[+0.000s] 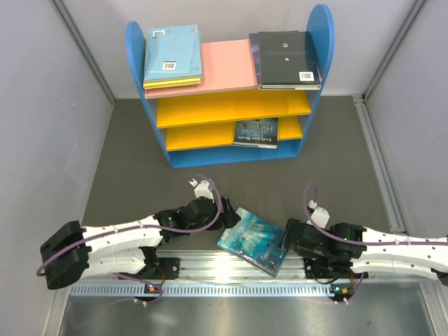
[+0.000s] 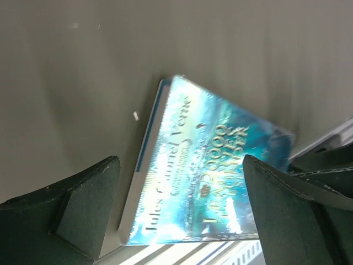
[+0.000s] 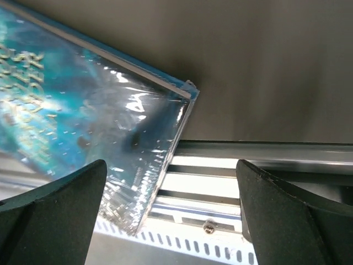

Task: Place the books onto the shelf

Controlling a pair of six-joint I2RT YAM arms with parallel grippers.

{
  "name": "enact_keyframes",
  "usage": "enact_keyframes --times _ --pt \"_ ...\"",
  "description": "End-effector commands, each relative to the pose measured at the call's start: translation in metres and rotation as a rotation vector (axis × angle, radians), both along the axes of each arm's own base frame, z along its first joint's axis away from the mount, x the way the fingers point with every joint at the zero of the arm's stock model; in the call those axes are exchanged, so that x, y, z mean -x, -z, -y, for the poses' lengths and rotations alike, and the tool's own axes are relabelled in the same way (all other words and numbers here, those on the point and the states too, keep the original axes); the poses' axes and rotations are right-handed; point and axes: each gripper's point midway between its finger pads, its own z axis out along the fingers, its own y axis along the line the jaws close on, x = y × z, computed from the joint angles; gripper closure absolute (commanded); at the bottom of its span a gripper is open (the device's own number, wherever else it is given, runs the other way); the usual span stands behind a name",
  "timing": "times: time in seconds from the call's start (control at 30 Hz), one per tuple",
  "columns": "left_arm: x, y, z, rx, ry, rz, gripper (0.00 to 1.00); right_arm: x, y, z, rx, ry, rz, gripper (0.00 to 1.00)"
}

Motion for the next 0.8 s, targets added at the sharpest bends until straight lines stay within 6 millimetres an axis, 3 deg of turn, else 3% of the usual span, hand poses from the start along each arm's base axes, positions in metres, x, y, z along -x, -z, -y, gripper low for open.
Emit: enact_keyframes --times 0.0,0.13,0.17,0.27,0.5,0.63,0.77 --pt "0.003 0.008 0.018 0.055 0.073 -0.018 0.02 0.003 0.001 -0.010 0.017 -0.023 -0.020 0.00" --pt "0.013 0.027 0.029 0.073 0.121 -0.076 0.04 0.006 0.012 -0.043 -0.143 -0.013 -0.055 0.00" --pt "0.018 0.032 0.032 0.095 0.142 -0.099 0.04 0.009 0.025 -0.040 -0.141 -0.007 -0.070 0.00" --pt "0.029 0.040 0.033 0.117 0.173 -0.148 0.05 0.013 0.034 -0.057 -0.255 0.004 -0.105 0.00" --pt "0.048 0.036 0.034 0.213 0.220 -0.199 0.07 0.012 0.037 -0.067 -0.279 0.013 -0.109 0.00" --pt "0.058 0.023 0.039 0.305 0.255 -0.213 0.08 0.009 0.037 -0.071 -0.295 0.056 -0.084 0.00" --pt "0.072 0.014 0.039 0.381 0.272 -0.239 0.10 -0.001 0.021 -0.076 -0.404 0.153 0.002 0.04"
